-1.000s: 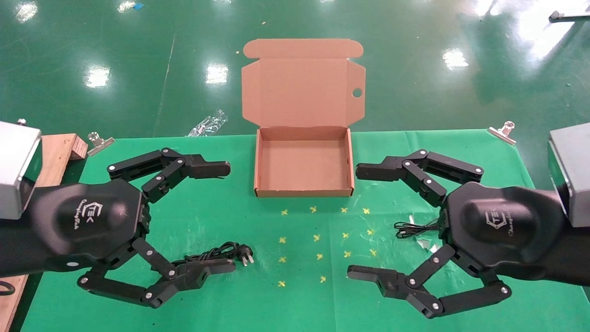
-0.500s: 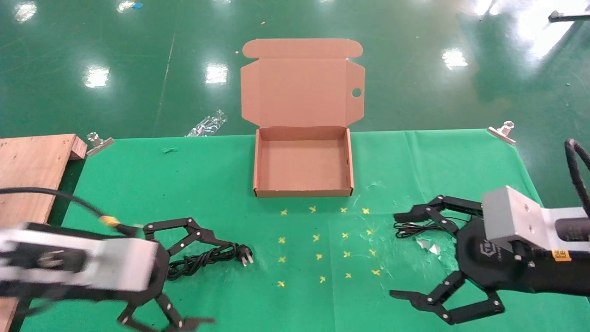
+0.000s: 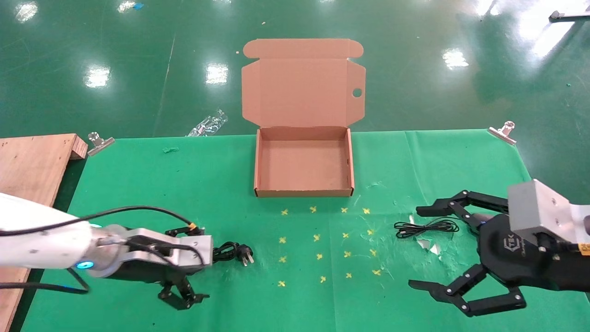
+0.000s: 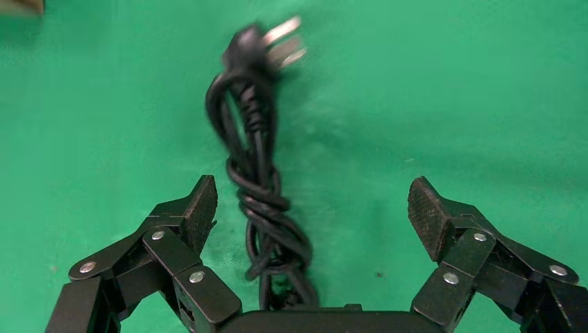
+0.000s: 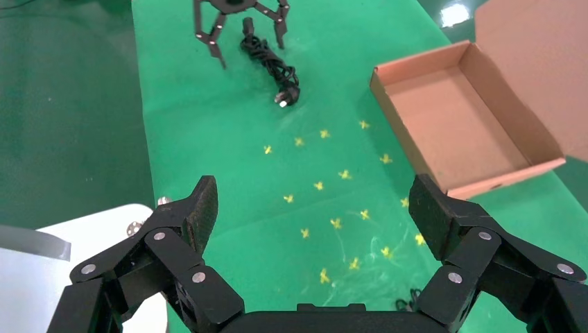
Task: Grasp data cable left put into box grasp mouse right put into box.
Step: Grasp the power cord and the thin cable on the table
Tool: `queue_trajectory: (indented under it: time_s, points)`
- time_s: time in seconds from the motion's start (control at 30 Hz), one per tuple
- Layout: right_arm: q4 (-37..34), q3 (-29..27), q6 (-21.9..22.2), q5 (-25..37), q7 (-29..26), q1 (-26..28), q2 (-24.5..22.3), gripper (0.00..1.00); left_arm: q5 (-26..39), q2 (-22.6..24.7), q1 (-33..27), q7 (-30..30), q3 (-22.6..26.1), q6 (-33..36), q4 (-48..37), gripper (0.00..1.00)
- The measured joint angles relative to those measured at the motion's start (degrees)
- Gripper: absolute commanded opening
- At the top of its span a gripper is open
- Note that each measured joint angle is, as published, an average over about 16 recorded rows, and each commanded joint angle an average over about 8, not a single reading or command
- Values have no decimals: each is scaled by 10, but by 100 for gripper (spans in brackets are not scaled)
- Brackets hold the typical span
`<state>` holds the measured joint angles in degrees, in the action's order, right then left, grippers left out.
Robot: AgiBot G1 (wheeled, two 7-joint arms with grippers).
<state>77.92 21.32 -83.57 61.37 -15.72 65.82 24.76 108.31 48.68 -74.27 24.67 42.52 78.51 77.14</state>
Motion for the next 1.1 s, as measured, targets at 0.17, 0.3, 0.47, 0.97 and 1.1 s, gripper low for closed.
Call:
queue_trajectory:
  time_s: [0.17, 0.3, 0.47, 0.97, 1.1]
  points:
    - [0, -3, -1, -7, 2, -4, -9, 100, 64, 29, -2, 46, 19, -15, -2, 100]
    - [0, -5, 0, -11, 3, -8, -15, 100, 100, 44, -4, 70, 28, -21, -2, 100]
    - [0, -4, 0, -11, 2, -12, -20, 100, 131, 56, -4, 88, 38, -24, -3, 100]
    - [-8, 51, 22, 154, -16, 9, 0, 100, 157, 69, 1, 109, 47, -25, -5, 100]
    - [-27, 73, 46, 229, -8, 23, 29, 100, 157, 69, 1, 109, 47, -25, -4, 100]
